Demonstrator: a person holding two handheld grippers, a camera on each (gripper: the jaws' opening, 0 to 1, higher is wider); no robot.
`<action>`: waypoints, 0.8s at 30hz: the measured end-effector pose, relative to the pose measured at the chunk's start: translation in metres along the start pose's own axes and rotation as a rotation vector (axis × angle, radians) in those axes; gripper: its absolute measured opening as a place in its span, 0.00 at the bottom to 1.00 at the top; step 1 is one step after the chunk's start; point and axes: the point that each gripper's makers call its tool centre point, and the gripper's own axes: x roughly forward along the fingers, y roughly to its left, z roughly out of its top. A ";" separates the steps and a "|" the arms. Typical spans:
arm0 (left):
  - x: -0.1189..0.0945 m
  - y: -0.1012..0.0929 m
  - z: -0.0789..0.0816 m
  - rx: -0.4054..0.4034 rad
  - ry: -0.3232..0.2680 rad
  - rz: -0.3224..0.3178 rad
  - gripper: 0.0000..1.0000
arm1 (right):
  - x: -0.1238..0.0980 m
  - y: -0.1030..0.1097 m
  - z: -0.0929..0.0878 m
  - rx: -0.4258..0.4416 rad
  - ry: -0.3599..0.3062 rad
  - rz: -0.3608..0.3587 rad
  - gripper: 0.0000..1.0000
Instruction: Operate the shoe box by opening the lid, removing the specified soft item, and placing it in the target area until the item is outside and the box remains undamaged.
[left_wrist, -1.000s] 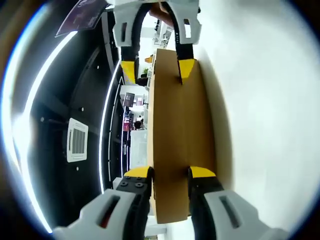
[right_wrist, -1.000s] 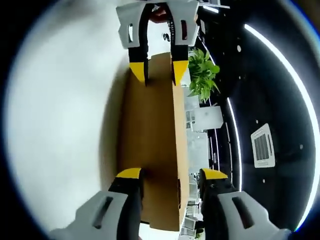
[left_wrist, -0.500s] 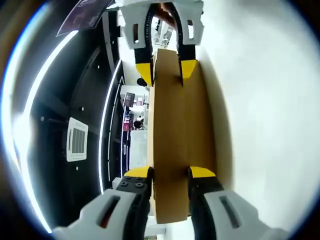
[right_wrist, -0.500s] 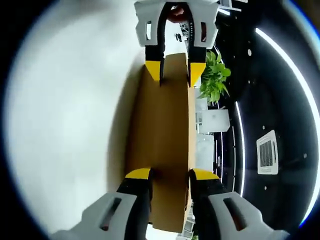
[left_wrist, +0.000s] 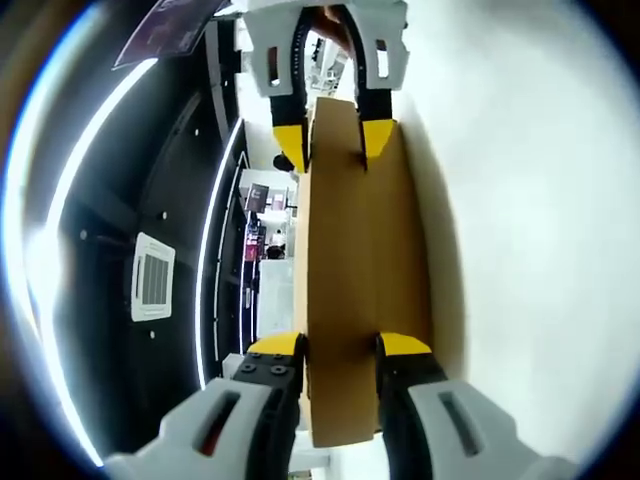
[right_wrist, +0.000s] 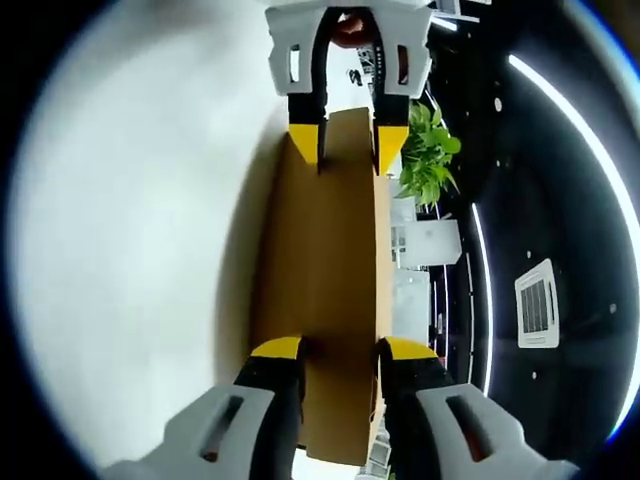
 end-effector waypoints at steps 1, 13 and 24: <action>0.000 0.000 0.000 0.003 -0.001 0.000 0.28 | 0.000 0.000 0.000 0.005 0.000 0.000 0.29; 0.001 0.000 0.001 -0.011 0.004 -0.010 0.28 | 0.001 0.000 0.000 0.012 0.003 0.024 0.29; 0.000 0.001 0.001 -0.012 0.006 -0.024 0.28 | 0.002 0.000 0.000 0.020 0.007 0.038 0.28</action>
